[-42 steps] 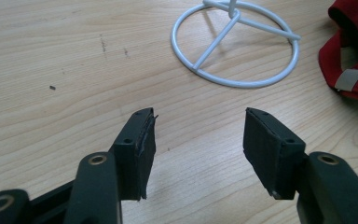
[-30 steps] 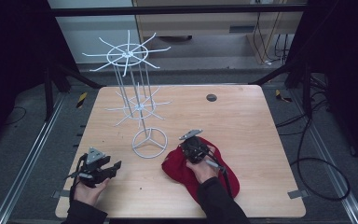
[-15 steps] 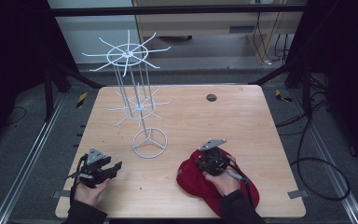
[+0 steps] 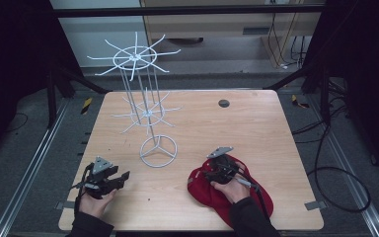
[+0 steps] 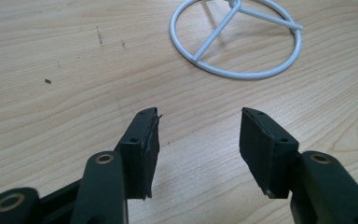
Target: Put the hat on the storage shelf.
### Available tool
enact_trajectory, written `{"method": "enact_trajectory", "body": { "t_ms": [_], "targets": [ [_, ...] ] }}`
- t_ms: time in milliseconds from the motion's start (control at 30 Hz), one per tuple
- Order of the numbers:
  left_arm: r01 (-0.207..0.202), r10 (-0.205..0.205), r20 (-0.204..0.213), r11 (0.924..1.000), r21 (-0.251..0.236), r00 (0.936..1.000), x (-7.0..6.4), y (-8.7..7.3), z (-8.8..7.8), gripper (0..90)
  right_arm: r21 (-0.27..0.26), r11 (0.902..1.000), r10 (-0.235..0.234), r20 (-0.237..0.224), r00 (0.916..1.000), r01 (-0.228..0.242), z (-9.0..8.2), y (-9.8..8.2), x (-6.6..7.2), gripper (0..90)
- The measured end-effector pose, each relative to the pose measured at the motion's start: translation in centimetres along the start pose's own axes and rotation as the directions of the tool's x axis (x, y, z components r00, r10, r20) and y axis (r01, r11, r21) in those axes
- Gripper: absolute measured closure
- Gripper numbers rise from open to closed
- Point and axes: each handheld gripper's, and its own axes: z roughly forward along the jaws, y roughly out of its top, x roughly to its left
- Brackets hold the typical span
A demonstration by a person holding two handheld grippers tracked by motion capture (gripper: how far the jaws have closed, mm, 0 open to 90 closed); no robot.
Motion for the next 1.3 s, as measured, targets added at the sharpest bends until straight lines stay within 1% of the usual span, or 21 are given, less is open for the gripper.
{"method": "enact_trajectory", "body": {
  "t_ms": [33, 100, 133, 233, 367, 467, 567, 633, 667, 700, 767, 833, 867, 900, 933, 967, 1067, 1100, 1200, 1233, 1300],
  "targets": [
    [0.0, 0.0, 0.0, 1.0, -0.001, 1.0, 0.0, 0.0, 0.0, 47.3, 0.0, 1.0, 0.0, 0.0, 1.0, 0.0, 0.0, 0.0, 0.0, 48.1],
    [0.005, -0.005, -0.002, 1.0, -0.002, 1.0, 0.1, 0.0, 0.0, 47.4, 0.024, 0.9997, -0.005, 0.004, 1.0, 0.005, 0.3, -0.1, 0.1, 55.1],
    [0.006, -0.006, -0.002, 1.0, -0.002, 1.0, 0.1, 0.0, -0.1, 47.4, 0.027, 0.9995, -0.016, 0.012, 0.9998, 0.015, 0.4, -0.1, 0.2, 58.5],
    [0.003, -0.003, -0.005, 1.0, -0.002, 1.0, 0.2, 0.0, -0.1, 47.5, 0.025, 0.9995, -0.018, 0.025, 0.9995, 0.017, 0.1, -0.1, 0.3, 69.9],
    [0.005, -0.005, -0.006, 1.0, -0.004, 1.0, 0.2, 0.0, -0.1, 47.6, 0.004, 0.9999, -0.012, 0.026, 0.9996, 0.012, -0.3, -0.1, 0.3, 72.5],
    [0.007, -0.007, -0.008, 1.0, -0.005, 0.9999, 0.2, 0.0, -0.1, 47.6, -0.067, 0.9977, -0.009, 0.02, 0.9998, 0.01, -1.7, 0.0, 0.2, 72.7],
    [0.008, -0.008, -0.008, 0.9999, -0.007, 0.9999, 0.2, 0.0, -0.1, 47.7, -0.166, 0.9861, -0.001, 0.006, 1.0, 0.002, -3.8, 0.2, 0.0, 72.9],
    [0.007, -0.007, -0.009, 0.9999, -0.012, 0.9999, 0.1, 0.0, -0.1, 47.8, -0.231, 0.9728, 0.011, 0.0, 0.9999, -0.011, -5.3, 0.2, -0.2, 73.0],
    [0.007, -0.007, -0.009, 0.9999, -0.013, 0.9999, 0.1, 0.0, -0.1, 47.9, -0.274, 0.9617, 0.016, -0.009, 0.9998, -0.017, -6.2, 0.2, -0.4, 73.0],
    [0.008, -0.008, -0.009, 0.9999, -0.013, 0.9999, 0.1, 0.0, -0.1, 47.9, -0.3, 0.9538, 0.015, -0.012, 0.9998, -0.018, -6.7, 0.1, -0.6, 73.0],
    [0.009, -0.009, -0.008, 0.9999, -0.013, 0.9999, 0.1, 0.0, -0.1, 48.0, -0.359, 0.9331, 0.018, -0.021, 0.9996, -0.024, -8.1, 0.1, -0.9, 73.0],
    [0.01, -0.01, -0.008, 0.9998, -0.014, 0.9999, 0.1, 0.0, -0.1, 48.0, -0.409, 0.9121, 0.02, -0.017, 0.9997, -0.025, -9.3, 0.1, -1.3, 73.1],
    [0.01, -0.01, -0.008, 0.9998, -0.015, 0.9999, 0.1, 0.0, -0.1, 48.1, -0.438, 0.8982, 0.025, -0.027, 0.9993, -0.035, -10.1, 0.1, -1.5, 73.1],
    [0.008, -0.008, -0.008, 0.9999, -0.015, 0.9999, 0.2, 0.0, -0.2, 48.0, -0.456, 0.8892, 0.027, -0.03, 0.9992, -0.038, -10.5, 0.1, -1.6, 73.1],
    [0.009, -0.009, -0.009, 0.9998, -0.017, 0.9999, 0.1, 0.0, -0.2, 48.1, -0.484, 0.8742, 0.024, -0.03, 0.9993, -0.035, -11.2, 0.2, -1.8, 73.2],
    [0.01, -0.01, -0.009, 0.9998, -0.018, 0.9999, 0.1, 0.0, -0.2, 48.1, -0.504, 0.8628, 0.023, -0.03, 0.9993, -0.035, -11.8, 0.3, -1.8, 73.2],
    [0.01, -0.01, -0.011, 0.9998, -0.019, 0.9999, 0.1, 0.0, -0.2, 48.1, -0.55, 0.8345, 0.018, -0.025, 0.9995, -0.029, -13.2, 0.7, -1.9, 73.4],
    [0.009, -0.01, -0.012, 0.9998, -0.02, 0.9999, 0.2, 0.0, -0.2, 48.1, -0.562, 0.827, 0.018, -0.022, 0.9996, -0.027, -13.7, 0.9, -1.9, 73.5],
    [0.012, -0.012, -0.011, 0.9997, -0.022, 0.9999, 0.2, 0.0, -0.2, 48.2, -0.603, 0.797, 0.021, -0.029, 0.9994, -0.035, -15.1, 1.6, -2.0, 73.7],
    [0.012, -0.012, -0.012, 0.9997, -0.023, 0.9998, 0.2, 0.0, -0.2, 48.2, -0.612, 0.7902, 0.023, -0.032, 0.9992, -0.038, -15.4, 1.8, -2.0, 73.7],
    [0.012, -0.012, -0.013, 0.9997, -0.022, 0.9998, 0.2, 0.0, -0.2, 48.2, -0.634, 0.7719, 0.024, -0.037, 0.999, -0.043, -16.1, 2.2, -2.1, 73.8]
  ]
}}
